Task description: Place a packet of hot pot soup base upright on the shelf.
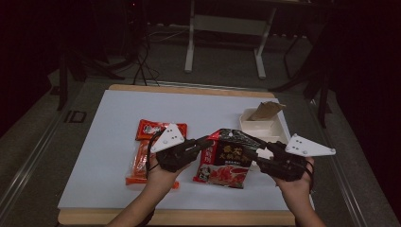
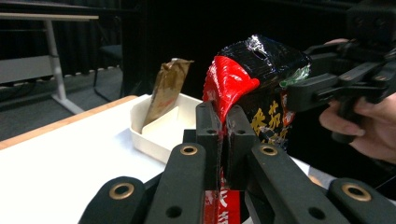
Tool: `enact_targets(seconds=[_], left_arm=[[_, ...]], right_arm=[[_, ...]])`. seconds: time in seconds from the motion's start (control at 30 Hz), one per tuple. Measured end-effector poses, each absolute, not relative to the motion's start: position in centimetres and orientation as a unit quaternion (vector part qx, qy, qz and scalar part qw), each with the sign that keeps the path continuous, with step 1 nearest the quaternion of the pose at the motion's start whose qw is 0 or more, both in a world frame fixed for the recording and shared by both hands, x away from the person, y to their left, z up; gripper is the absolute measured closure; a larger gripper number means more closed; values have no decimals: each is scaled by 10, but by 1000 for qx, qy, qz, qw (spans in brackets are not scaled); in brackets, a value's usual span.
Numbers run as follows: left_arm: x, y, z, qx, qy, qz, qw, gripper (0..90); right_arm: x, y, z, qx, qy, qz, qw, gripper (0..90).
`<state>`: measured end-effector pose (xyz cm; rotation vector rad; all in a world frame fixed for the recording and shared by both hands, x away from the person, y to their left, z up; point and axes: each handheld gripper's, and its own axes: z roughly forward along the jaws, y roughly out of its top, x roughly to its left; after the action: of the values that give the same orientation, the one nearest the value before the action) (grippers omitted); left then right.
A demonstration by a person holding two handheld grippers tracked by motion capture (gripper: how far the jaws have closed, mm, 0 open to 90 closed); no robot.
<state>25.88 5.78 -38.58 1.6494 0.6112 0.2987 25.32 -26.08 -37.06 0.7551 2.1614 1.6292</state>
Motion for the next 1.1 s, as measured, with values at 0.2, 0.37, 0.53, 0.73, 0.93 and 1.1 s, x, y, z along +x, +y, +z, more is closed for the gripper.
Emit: enact_targets(seconds=[0.2, 0.37, 0.53, 0.73, 0.93, 1.1], left_arm=[[258, 53, -387, 718, 267, 133, 628, 879], [263, 56, -389, 723, 269, 116, 626, 876], [269, 59, -391, 729, 259, 95, 626, 860], [274, 66, -391, 721, 245, 71, 644, 782], [275, 77, -391, 703, 260, 72, 658, 481], [270, 85, -389, 704, 261, 89, 654, 320]], right_arm=[[256, -259, -369, 258, 761, 576, 151, 679], [257, -260, -367, 244, 770, 571, 144, 769], [260, -262, -366, 242, 773, 572, 129, 781], [260, -262, -360, 231, 776, 572, 130, 782], [262, -268, -354, 225, 773, 580, 129, 781], [266, -272, -352, 226, 772, 580, 131, 781]])
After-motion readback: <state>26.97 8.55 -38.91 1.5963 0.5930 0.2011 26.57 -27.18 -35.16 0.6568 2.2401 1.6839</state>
